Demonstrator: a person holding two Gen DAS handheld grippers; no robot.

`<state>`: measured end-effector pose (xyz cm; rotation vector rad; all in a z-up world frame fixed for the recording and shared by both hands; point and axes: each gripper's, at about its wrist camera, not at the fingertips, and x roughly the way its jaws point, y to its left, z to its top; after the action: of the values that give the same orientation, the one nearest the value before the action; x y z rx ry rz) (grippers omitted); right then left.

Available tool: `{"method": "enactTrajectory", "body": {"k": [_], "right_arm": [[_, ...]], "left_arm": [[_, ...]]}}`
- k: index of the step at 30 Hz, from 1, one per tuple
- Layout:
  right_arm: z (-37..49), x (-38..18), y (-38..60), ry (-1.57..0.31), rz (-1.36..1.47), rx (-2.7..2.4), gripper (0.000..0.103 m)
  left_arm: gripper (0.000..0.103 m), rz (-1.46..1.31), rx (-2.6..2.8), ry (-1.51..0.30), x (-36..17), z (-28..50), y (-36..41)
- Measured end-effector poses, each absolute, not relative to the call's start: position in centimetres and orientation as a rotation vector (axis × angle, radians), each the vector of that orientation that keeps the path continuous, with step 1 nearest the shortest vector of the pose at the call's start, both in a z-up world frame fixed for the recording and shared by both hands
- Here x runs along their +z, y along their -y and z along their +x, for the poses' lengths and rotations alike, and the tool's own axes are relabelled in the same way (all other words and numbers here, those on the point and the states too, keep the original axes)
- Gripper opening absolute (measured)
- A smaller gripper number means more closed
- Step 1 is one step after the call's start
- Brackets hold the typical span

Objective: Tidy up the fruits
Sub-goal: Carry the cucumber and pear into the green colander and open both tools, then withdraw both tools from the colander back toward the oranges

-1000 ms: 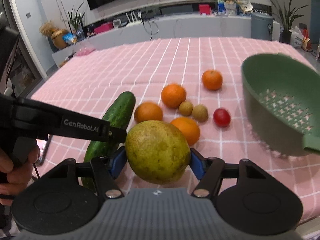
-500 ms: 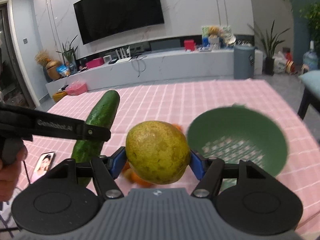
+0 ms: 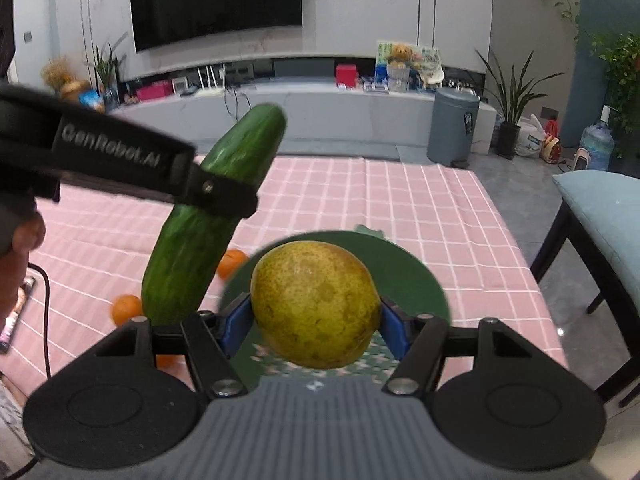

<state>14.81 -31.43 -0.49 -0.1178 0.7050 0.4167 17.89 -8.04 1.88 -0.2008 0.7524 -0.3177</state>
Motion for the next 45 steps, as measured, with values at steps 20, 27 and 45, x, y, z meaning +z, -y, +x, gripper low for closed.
{"method": "enactTrajectory", "body": {"k": [20, 27, 45], "right_arm": [[21.5, -7.6, 30.3, -1.014, -0.379, 0.509, 0.063], [21.6, -8.1, 29.9, -1.052, -0.434, 0.510, 0.064], [20.0, -4.8, 30.2, -0.925, -0.501, 0.390, 0.082]], "left_arm": [[0.041, -0.082, -0.355, -1.005, -5.9, 22.2, 11.1], [0.041, -0.052, -0.346, -1.051, -7.2, 23.1, 11.8], [0.060, -0.057, -0.334, -0.954, -2.9, 20.3, 10.3]]}}
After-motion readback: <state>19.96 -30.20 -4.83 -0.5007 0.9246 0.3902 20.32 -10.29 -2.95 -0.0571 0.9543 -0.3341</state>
